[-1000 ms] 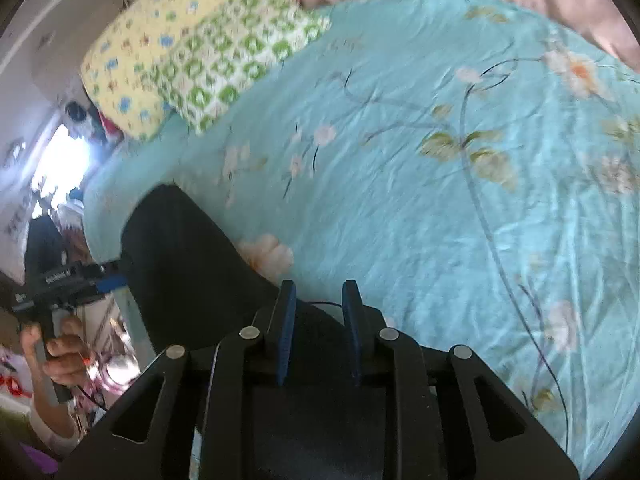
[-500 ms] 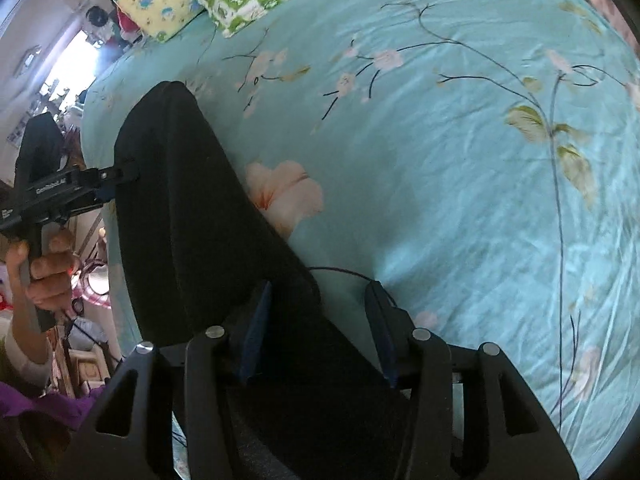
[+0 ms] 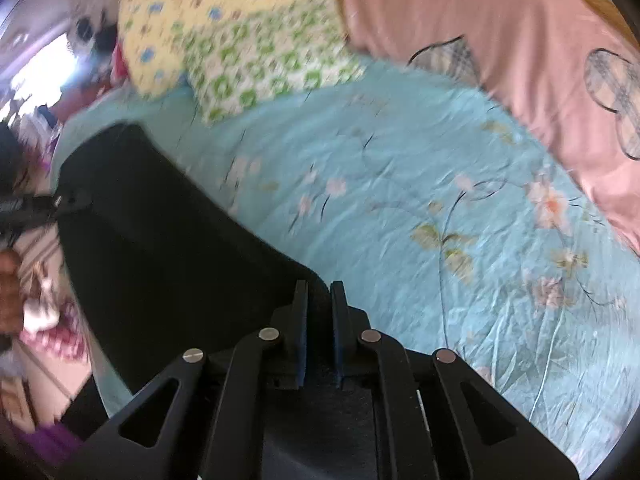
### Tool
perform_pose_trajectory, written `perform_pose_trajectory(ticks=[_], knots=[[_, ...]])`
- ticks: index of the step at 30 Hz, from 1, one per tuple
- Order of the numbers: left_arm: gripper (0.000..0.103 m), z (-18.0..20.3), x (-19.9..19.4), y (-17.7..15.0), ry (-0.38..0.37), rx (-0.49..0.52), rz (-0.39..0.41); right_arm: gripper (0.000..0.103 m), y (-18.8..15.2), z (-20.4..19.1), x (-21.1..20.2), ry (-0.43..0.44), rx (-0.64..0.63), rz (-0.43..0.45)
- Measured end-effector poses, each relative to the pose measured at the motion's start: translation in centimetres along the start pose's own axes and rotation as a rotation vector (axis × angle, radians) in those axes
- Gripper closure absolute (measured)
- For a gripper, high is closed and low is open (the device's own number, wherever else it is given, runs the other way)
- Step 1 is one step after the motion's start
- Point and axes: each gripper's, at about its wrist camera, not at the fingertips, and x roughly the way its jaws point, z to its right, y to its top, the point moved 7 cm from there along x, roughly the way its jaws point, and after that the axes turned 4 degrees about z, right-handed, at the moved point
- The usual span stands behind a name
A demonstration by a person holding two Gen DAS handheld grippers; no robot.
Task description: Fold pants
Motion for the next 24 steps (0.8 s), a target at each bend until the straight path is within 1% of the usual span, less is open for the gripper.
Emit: perform_pose_trajectory(ticks=[1, 4, 11, 12, 14, 15, 16, 17, 19, 20, 23, 24], knots=[[0.086, -0.2, 0.2, 0.0, 0.007, 0.012, -0.004, 0.092, -0.1, -0.2, 0.1, -0.017, -0.001, 0.007], [0.086, -1.5, 1.7, -0.2, 0.006, 0.021, -0.029, 0.093, -1.0, -1.9, 2.1, -0.117, -0.080, 0.014], [0.086, -4.2, 5.6, -1.4, 0.052, 0.082, -0.092, 0.092, -2.7, -1.2, 6.1, -0.171, -0.042, 0.002], [0.085, -4.3, 5.9, -1.6, 0.058, 0.089, -0.097, 0.092, -2.7, -1.0, 6.5, -0.173, -0.033, 0.002], [0.081, -4.3, 5.7, -1.9, 0.062, 0.094, -0.099, 0.087, -3.1, -0.8, 7.0, -0.156, -0.003, -0.013], [0.078, -4.3, 5.5, -1.9, 0.068, 0.095, -0.098, 0.085, -3.0, -0.5, 6.8, -0.150, 0.018, -0.003], [0.074, -4.4, 5.2, -1.9, 0.077, 0.095, -0.096, 0.078, -2.9, -0.5, 6.4, -0.140, 0.035, 0.010], [0.071, -4.5, 4.7, -1.8, 0.087, 0.088, -0.092, 0.074, -2.9, -0.3, 5.9, -0.135, 0.056, 0.025], [0.067, -4.8, 3.8, -1.7, 0.103, 0.070, -0.083, 0.073, -2.9, 0.3, 5.0, -0.140, 0.095, 0.028], [0.068, -4.9, 3.3, -1.6, 0.108, 0.063, -0.079, 0.073, -3.0, 0.7, 4.3, -0.119, 0.128, 0.033], [0.068, -4.7, 1.4, -1.3, 0.133, 0.056, -0.045, 0.073, -3.5, 1.5, 3.0, -0.099, 0.194, 0.036], [0.068, -4.4, 0.8, -1.2, 0.128, 0.058, -0.038, 0.073, -3.8, 1.8, 2.3, -0.089, 0.218, 0.045]])
